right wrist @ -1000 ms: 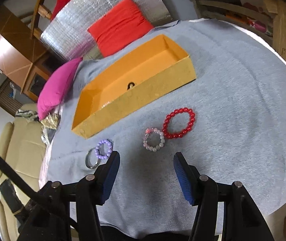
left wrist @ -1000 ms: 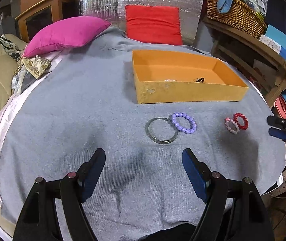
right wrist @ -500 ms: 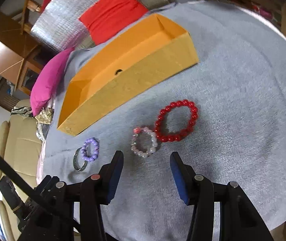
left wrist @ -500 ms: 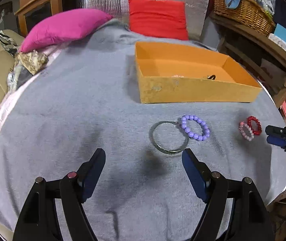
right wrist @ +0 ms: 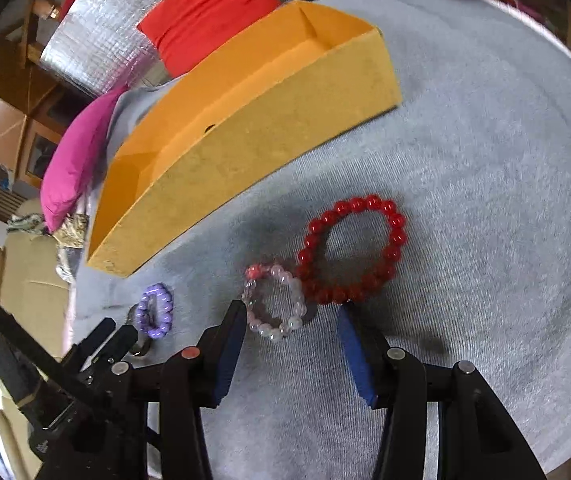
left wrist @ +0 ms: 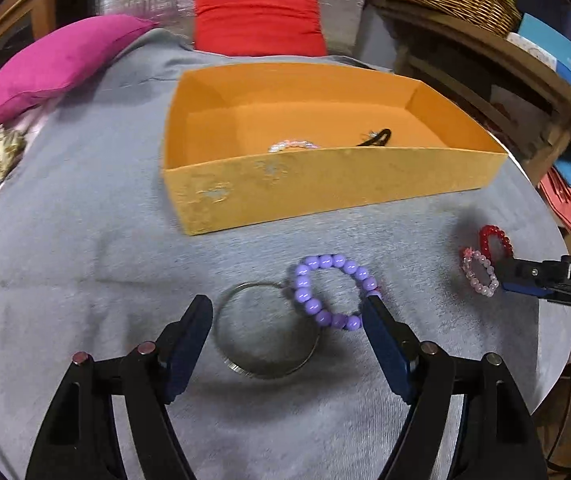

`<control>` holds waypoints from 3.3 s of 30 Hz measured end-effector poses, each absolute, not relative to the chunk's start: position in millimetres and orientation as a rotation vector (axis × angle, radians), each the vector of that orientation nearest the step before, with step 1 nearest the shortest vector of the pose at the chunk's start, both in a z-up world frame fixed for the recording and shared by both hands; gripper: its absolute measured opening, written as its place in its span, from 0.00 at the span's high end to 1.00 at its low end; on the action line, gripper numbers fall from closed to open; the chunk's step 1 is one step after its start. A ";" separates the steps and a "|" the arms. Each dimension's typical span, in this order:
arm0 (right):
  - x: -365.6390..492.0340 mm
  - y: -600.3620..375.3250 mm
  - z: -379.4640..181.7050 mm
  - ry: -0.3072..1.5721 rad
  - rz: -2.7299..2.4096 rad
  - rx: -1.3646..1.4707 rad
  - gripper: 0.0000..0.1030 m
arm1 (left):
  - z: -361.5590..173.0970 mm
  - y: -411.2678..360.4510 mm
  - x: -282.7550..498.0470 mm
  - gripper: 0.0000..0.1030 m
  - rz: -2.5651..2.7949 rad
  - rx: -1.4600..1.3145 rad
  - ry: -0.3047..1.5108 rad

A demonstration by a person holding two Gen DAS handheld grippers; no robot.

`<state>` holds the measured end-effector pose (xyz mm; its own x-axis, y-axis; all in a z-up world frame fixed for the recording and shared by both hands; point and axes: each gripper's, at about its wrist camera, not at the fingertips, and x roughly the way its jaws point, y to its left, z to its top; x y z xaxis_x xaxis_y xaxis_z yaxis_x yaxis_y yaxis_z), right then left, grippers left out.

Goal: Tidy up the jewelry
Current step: 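Grasp the purple bead bracelet with the left tool while the right tool grasps the pink crystal bracelet, then carry both held bracelets toward the orange tray, then lower both held bracelets into the orange tray and open both tools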

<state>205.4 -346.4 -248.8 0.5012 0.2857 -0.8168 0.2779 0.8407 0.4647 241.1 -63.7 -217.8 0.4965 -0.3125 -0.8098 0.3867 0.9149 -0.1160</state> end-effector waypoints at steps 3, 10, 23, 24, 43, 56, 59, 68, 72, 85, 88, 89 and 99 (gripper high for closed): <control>209.2 -335.9 -249.5 1.062 -0.038 0.535 0.55 | -226.0 -70.3 248.8 0.52 -0.465 0.070 0.995; 212.6 -299.1 -245.4 1.016 -0.111 0.267 0.91 | -234.9 -78.5 256.3 0.89 -0.489 0.059 1.014; 183.5 -328.5 -232.2 0.940 -0.011 0.479 0.92 | -209.0 -74.4 215.9 0.91 -0.548 0.034 0.961; 181.3 -329.9 -229.7 0.932 -0.003 0.493 0.92 | -205.7 -74.6 210.4 0.91 -0.555 0.036 0.955; 145.8 -342.0 -182.2 0.816 0.111 0.629 0.92 | -141.1 -65.4 171.3 0.91 -0.586 0.038 0.827; 134.4 -335.8 -161.8 0.783 0.128 0.612 0.92 | -122.9 -66.6 154.7 0.91 -0.507 0.080 0.803; 135.3 -331.8 -156.1 0.779 0.136 0.599 0.92 | -117.3 -66.2 153.7 0.91 -0.478 0.098 0.794; 150.3 -329.6 -144.7 0.772 0.140 0.574 0.92 | -108.0 -72.0 164.2 0.91 -0.448 0.132 0.776; 161.2 -331.9 -140.0 0.766 0.138 0.559 0.92 | -106.8 -77.9 174.1 0.91 -0.452 0.147 0.776; 231.0 -347.5 -117.1 0.728 0.130 0.522 0.92 | -94.9 -103.9 258.8 0.91 -0.455 0.174 0.776; 257.1 -353.5 -117.6 0.726 0.121 0.523 0.92 | -95.1 -113.8 292.7 0.91 -0.460 0.182 0.787; 266.2 -355.1 -119.0 0.731 0.122 0.525 0.92 | -96.4 -117.8 304.2 0.91 -0.460 0.184 0.792; 367.9 -367.8 -173.1 0.834 0.059 0.544 0.92 | -163.2 -157.3 399.0 0.91 -0.439 0.158 0.956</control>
<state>367.9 -367.8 -173.1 0.6787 0.2585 -0.6874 0.1585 0.8624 0.4807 399.0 -157.3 -163.2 0.4967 -0.2919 -0.8173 0.4293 0.9011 -0.0609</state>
